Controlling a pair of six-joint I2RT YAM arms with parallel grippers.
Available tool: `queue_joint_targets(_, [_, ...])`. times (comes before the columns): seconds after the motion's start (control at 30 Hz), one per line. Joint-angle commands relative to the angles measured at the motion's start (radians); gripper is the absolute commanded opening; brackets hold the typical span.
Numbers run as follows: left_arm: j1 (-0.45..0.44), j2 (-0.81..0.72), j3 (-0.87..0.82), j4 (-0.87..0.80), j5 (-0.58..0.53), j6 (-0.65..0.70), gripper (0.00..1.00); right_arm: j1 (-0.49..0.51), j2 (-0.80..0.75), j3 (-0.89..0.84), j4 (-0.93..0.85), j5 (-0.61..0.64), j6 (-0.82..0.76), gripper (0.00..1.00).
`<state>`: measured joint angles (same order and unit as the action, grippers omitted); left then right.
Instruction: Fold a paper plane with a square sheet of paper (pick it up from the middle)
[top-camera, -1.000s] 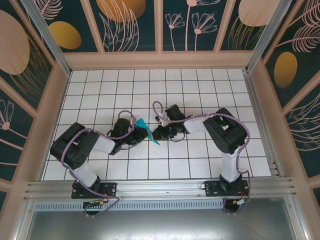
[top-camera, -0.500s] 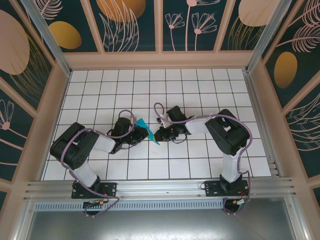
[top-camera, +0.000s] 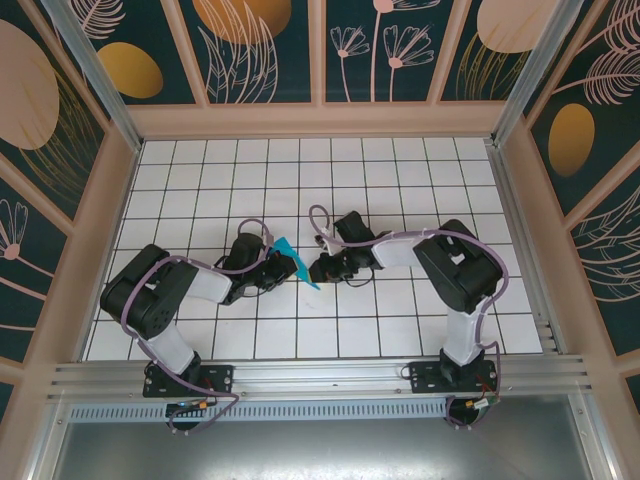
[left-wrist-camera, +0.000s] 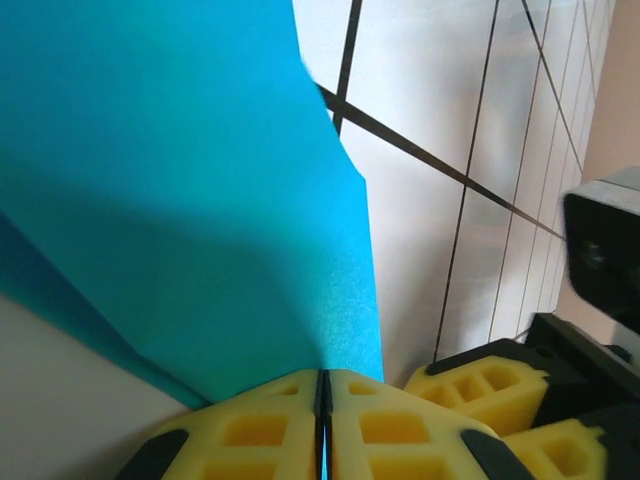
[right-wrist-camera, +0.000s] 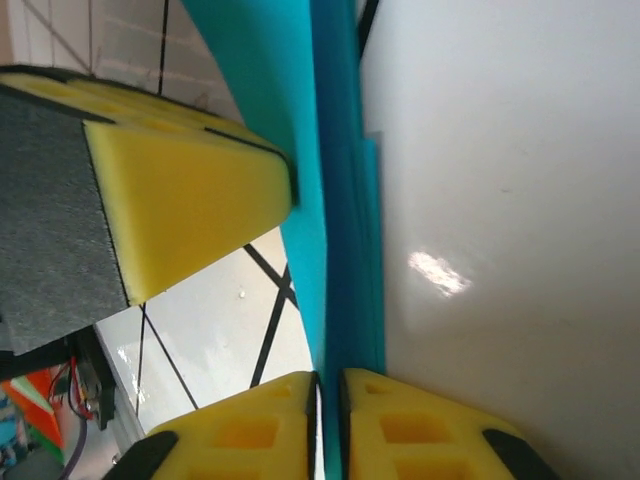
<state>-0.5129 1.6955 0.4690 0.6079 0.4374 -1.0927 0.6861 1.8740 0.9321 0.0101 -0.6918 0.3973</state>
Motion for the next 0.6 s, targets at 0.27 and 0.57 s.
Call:
queue_joint_targets(0.27, [-0.003,0.053,0.036,-0.177,-0.120,0.031,0.09,0.032,-0.104,0.036,-0.059,0.115,0.008,0.15])
queue_joint_targets(0.57, [-0.004,0.056,0.042,-0.195,-0.123,0.034,0.08,0.069,0.011,0.122,-0.054,0.119,0.043,0.00])
